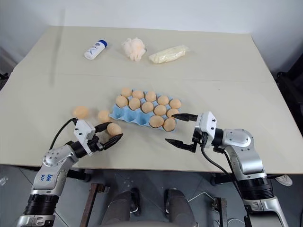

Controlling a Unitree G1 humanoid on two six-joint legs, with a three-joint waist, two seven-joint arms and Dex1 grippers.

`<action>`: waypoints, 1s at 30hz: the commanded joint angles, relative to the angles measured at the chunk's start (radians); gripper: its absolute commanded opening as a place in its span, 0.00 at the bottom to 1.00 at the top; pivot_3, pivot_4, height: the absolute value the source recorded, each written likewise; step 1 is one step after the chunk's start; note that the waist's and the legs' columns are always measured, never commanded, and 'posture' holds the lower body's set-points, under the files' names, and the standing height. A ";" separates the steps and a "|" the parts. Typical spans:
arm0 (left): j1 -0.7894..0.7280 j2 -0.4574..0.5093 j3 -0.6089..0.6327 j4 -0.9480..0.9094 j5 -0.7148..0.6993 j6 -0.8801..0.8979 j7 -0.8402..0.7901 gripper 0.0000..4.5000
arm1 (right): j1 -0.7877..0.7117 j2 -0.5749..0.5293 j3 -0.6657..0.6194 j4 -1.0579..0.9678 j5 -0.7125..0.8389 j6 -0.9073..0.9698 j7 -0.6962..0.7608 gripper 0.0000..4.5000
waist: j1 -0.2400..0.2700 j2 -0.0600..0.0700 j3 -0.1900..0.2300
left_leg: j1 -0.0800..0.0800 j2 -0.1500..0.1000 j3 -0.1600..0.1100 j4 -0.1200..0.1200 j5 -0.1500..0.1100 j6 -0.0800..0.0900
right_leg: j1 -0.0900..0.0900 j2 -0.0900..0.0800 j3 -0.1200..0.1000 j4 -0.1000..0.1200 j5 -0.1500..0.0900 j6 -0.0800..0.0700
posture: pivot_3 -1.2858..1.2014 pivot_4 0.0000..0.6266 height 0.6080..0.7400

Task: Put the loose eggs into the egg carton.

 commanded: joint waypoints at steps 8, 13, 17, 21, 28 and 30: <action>-0.033 -0.015 -0.014 -0.144 -0.081 -0.023 -0.066 0.52 | 0.009 -0.001 -0.018 -0.037 0.010 -0.001 -0.021 1.00 | -0.001 0.000 0.000 | 0.000 0.000 0.000 0.000 0.000 0.000 | 0.000 0.000 0.000 0.000 0.000 0.000 | 0.52 0.24 1.00; -0.199 -0.086 -0.114 -0.049 -0.021 -0.007 -0.051 0.52 | 0.054 -0.019 -0.051 -0.060 0.003 -0.002 -0.060 1.00 | 0.023 0.000 0.000 | 0.000 -0.001 0.000 0.002 0.000 0.000 | 0.001 0.000 0.000 0.000 0.001 0.001 | 0.52 0.24 1.00; -0.316 -0.140 -0.167 0.093 0.024 -0.037 -0.058 0.52 | 0.105 -0.023 -0.067 -0.120 0.008 0.013 -0.099 1.00 | 0.026 0.000 0.000 | -0.001 -0.002 0.000 0.003 0.000 0.003 | 0.002 0.000 0.000 -0.001 0.002 0.003 | 0.52 0.24 1.00; -0.379 -0.166 -0.191 0.190 0.049 -0.082 -0.081 0.52 | 0.141 -0.021 -0.080 -0.168 0.006 0.025 -0.141 1.00 | 0.019 0.000 0.000 | -0.001 -0.001 0.001 0.003 0.002 0.007 | 0.001 0.001 0.001 0.000 0.002 0.004 | 0.52 0.24 1.00; -0.367 -0.108 -0.142 0.186 0.036 -0.096 -0.104 0.99 | 0.196 -0.008 -0.092 -0.226 0.009 0.035 -0.197 1.00 | 0.021 0.000 0.000 | -0.001 -0.001 0.000 0.003 0.002 0.005 | 0.001 0.002 0.000 0.000 0.002 0.004 | 0.52 0.24 1.00; -0.311 -0.044 -0.081 0.142 0.005 -0.110 -0.128 0.99 | 0.191 -0.005 -0.082 -0.219 0.007 0.032 -0.197 1.00 | 0.015 0.000 0.000 | -0.001 -0.001 0.000 0.003 0.001 0.003 | 0.001 0.001 0.001 0.000 0.002 0.004 | 0.52 0.24 1.00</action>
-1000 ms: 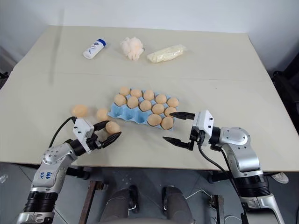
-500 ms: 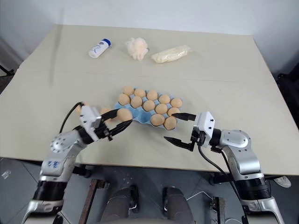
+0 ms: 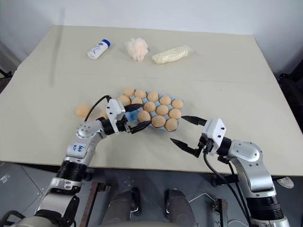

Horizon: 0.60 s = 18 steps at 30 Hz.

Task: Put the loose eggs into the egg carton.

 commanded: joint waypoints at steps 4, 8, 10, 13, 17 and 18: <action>0.192 0.190 0.186 -0.184 -0.090 -0.039 -0.079 0.99 | -0.028 0.004 0.005 -0.005 0.020 -0.007 0.018 1.00 | -0.015 0.000 0.000 | 0.000 0.001 0.000 -0.002 0.000 0.000 | 0.000 0.000 0.000 0.000 -0.001 -0.002 | 0.52 0.24 1.00; 0.346 0.283 0.313 -0.253 -0.134 -0.018 -0.093 0.99 | -0.067 0.010 0.031 0.029 0.029 -0.017 0.067 1.00 | -0.017 0.000 0.000 | 0.000 0.001 0.000 -0.002 -0.001 -0.002 | 0.000 0.000 0.000 0.000 -0.002 -0.003 | 0.52 0.24 1.00; 0.427 0.282 0.391 -0.282 -0.147 -0.038 -0.056 0.99 | -0.090 0.017 0.046 0.048 0.029 -0.023 0.085 1.00 | -0.020 0.000 0.000 | 0.000 0.001 0.000 -0.003 -0.001 -0.002 | 0.000 -0.001 0.000 -0.001 -0.002 -0.003 | 0.52 0.24 1.00; 0.562 0.257 0.461 -0.342 -0.159 -0.035 -0.015 0.99 | -0.123 0.031 0.063 0.074 0.024 -0.029 0.107 1.00 | -0.024 0.000 0.000 | 0.000 0.001 0.000 -0.004 -0.002 -0.002 | -0.001 -0.002 0.000 -0.002 -0.002 -0.003 | 0.52 0.24 1.00; 0.678 0.187 0.522 -0.362 -0.133 -0.039 0.100 0.99 | -0.152 0.045 0.083 0.101 0.017 -0.034 0.122 1.00 | -0.024 0.000 0.000 | 0.000 0.001 -0.001 -0.007 -0.002 -0.002 | -0.001 -0.003 0.000 -0.006 -0.003 -0.006 | 0.52 0.24 1.00; 0.693 0.171 0.530 -0.365 -0.137 -0.027 0.124 0.99 | -0.156 0.048 0.084 0.105 0.016 -0.035 0.124 1.00 | -0.023 0.000 0.000 | 0.000 0.001 -0.001 -0.008 -0.002 -0.002 | -0.001 -0.002 0.000 -0.007 -0.004 -0.007 | 0.52 0.24 1.00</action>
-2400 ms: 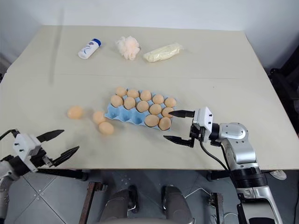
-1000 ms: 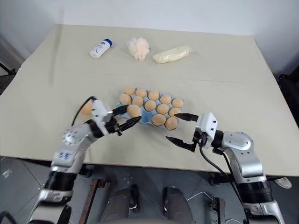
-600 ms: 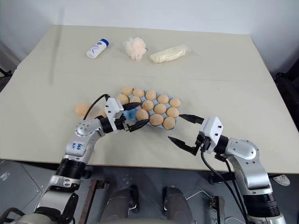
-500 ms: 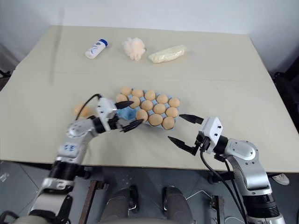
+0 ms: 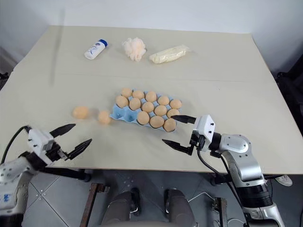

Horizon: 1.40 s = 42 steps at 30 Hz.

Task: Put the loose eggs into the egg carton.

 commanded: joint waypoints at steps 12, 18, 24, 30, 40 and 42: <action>-0.078 -0.058 -0.066 -0.052 0.012 0.063 0.126 0.99 | -0.033 0.011 0.001 0.010 0.011 -0.022 0.024 1.00 | 0.005 0.000 0.000 | 0.000 -0.001 0.000 -0.002 0.000 0.000 | 0.000 0.001 -0.001 -0.003 0.001 0.002 | 0.52 0.24 1.00; -0.245 -0.020 -0.163 0.126 0.074 0.032 0.058 0.99 | -0.019 0.021 0.004 -0.015 0.007 -0.018 -0.001 1.00 | -0.001 0.000 0.000 | 0.000 -0.001 0.001 -0.001 0.000 0.000 | 0.000 0.001 0.000 -0.002 0.002 0.004 | 0.52 0.24 1.00; -0.458 0.013 -0.237 0.396 0.115 -0.042 -0.036 0.99 | -0.011 0.016 -0.006 -0.028 0.006 -0.018 -0.021 1.00 | 0.001 0.000 0.000 | 0.000 0.000 0.001 -0.001 0.001 -0.001 | -0.001 0.002 -0.001 0.001 0.002 0.003 | 0.52 0.24 1.00; -0.605 -0.031 -0.301 0.583 0.141 -0.100 -0.089 0.99 | 0.000 0.024 -0.006 -0.042 -0.001 -0.026 -0.054 1.00 | 0.005 0.000 0.000 | 0.000 -0.001 0.001 0.003 0.000 0.000 | 0.000 0.001 -0.001 0.003 0.003 0.005 | 0.52 0.24 1.00; -0.589 -0.031 -0.275 0.605 0.115 -0.161 -0.106 0.55 | 0.026 0.022 -0.012 -0.056 -0.008 -0.034 -0.078 1.00 | 0.001 0.000 0.000 | 0.000 0.000 0.001 0.006 0.001 0.000 | 0.000 0.001 0.000 0.007 0.003 0.005 | 0.52 0.24 1.00; -0.551 -0.016 -0.263 0.562 0.105 -0.153 -0.114 0.54 | 0.028 0.022 -0.010 -0.058 -0.009 -0.033 -0.080 1.00 | -0.002 0.000 0.000 | 0.000 0.000 0.001 0.006 0.001 0.000 | 0.000 0.001 0.000 0.007 0.003 0.005 | 0.52 0.24 1.00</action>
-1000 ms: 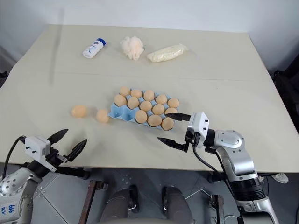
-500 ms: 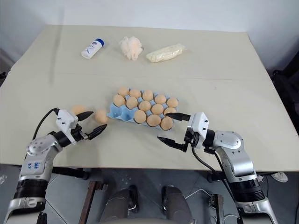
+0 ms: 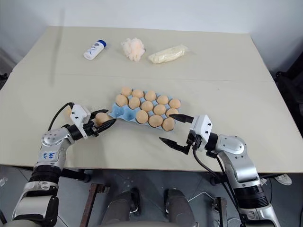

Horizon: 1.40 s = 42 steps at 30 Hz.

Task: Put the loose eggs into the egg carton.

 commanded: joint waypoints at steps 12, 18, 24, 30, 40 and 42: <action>0.155 0.042 0.007 -0.445 -0.107 0.164 -0.038 0.54 | 0.006 -0.002 -0.018 -0.026 0.005 -0.015 -0.006 1.00 | 0.010 0.000 0.000 | 0.000 0.000 0.000 0.000 0.000 -0.001 | 0.000 -0.002 0.000 -0.001 0.000 -0.001 | 0.52 0.24 1.00; -0.040 -0.052 -0.115 -0.340 -0.012 0.187 0.014 0.54 | -0.002 -0.007 -0.026 -0.033 0.004 -0.008 -0.014 1.00 | 0.029 0.000 0.000 | 0.000 0.000 0.000 0.000 0.000 0.000 | 0.000 -0.001 0.000 -0.001 0.000 -0.001 | 0.52 0.24 1.00; -0.122 -0.095 -0.150 -0.221 0.003 0.170 -0.007 0.54 | 0.022 0.000 -0.028 -0.066 -0.003 -0.006 -0.043 1.00 | 0.017 0.000 0.000 | 0.000 0.000 0.001 0.000 0.002 0.005 | 0.000 0.001 0.001 -0.001 0.000 0.001 | 0.52 0.24 1.00; -0.159 -0.126 -0.148 -0.168 0.026 0.160 0.031 0.89 | 0.043 0.017 -0.024 -0.098 0.000 -0.004 -0.073 1.00 | 0.026 0.000 0.000 | 0.000 0.000 0.000 0.002 0.002 0.004 | 0.000 0.002 0.000 0.001 -0.001 0.001 | 0.52 0.24 1.00; 0.082 0.038 -0.003 -0.377 -0.065 0.106 -0.058 0.99 | 0.030 0.001 -0.014 -0.081 0.013 0.006 -0.030 1.00 | 0.014 0.000 0.000 | 0.000 0.000 0.000 0.001 0.002 0.002 | 0.000 0.001 0.000 0.001 -0.001 0.000 | 0.52 0.24 1.00; 0.161 0.079 0.037 -0.430 -0.083 0.104 -0.068 0.99 | 0.021 -0.001 -0.011 -0.070 0.016 0.007 -0.014 1.00 | 0.012 0.000 0.000 | 0.000 0.001 0.000 0.000 0.002 0.002 | 0.000 0.001 0.000 0.001 -0.001 -0.001 | 0.52 0.24 1.00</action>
